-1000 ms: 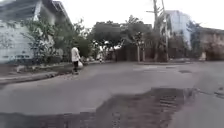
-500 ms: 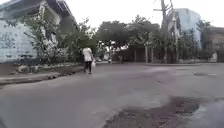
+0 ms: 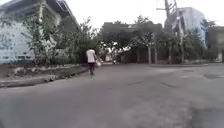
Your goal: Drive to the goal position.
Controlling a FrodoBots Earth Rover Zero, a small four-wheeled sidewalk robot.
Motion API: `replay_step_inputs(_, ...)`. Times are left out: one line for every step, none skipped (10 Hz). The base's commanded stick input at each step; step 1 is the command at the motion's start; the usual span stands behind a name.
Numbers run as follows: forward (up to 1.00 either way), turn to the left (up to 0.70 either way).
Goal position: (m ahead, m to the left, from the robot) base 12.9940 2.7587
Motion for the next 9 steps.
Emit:
replay_step_inputs(1.00,0.18)
replay_step_inputs(1.00,0.42)
replay_step_inputs(1.00,0.32)
replay_step_inputs(1.00,0.09)
replay_step_inputs(1.00,0.02)
replay_step_inputs(1.00,0.02)
replay_step_inputs(1.00,0.02)
replay_step_inputs(1.00,0.02)
replay_step_inputs(1.00,0.02)
